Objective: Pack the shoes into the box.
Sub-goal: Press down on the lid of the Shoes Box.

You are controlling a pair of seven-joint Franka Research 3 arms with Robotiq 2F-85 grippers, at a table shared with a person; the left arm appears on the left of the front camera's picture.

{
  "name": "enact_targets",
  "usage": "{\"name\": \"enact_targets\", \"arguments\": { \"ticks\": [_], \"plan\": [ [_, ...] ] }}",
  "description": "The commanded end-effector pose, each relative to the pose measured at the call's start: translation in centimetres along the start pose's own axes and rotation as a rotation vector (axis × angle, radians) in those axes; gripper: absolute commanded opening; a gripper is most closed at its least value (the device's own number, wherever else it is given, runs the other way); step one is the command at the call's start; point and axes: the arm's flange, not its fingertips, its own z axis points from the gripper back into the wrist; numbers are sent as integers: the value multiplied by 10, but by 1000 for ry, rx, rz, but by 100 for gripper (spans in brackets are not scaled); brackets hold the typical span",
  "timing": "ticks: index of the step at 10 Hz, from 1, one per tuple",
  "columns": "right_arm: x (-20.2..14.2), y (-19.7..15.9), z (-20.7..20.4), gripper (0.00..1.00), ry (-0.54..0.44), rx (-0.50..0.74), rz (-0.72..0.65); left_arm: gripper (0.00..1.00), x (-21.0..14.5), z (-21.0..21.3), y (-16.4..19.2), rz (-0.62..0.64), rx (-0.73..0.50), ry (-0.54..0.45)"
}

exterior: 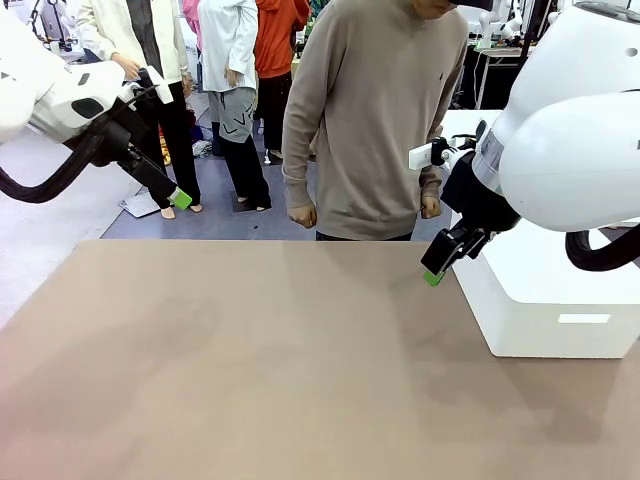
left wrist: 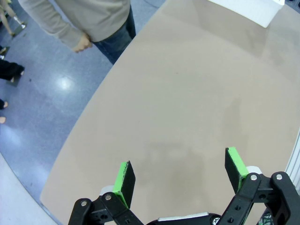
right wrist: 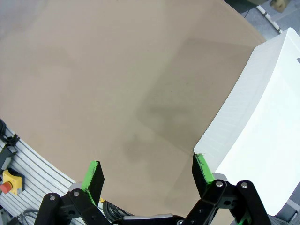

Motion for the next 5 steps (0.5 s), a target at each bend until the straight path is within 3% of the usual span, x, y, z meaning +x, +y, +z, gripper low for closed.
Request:
{"name": "enact_targets", "arguments": {
  "ticks": [1,5],
  "plan": [
    [0,-1,1,100,-1,-5,-2,100,1,2,1,7,12,7],
    [0,-1,1,100,-1,-5,-2,100,1,2,1,7,12,7]
  ]
}}
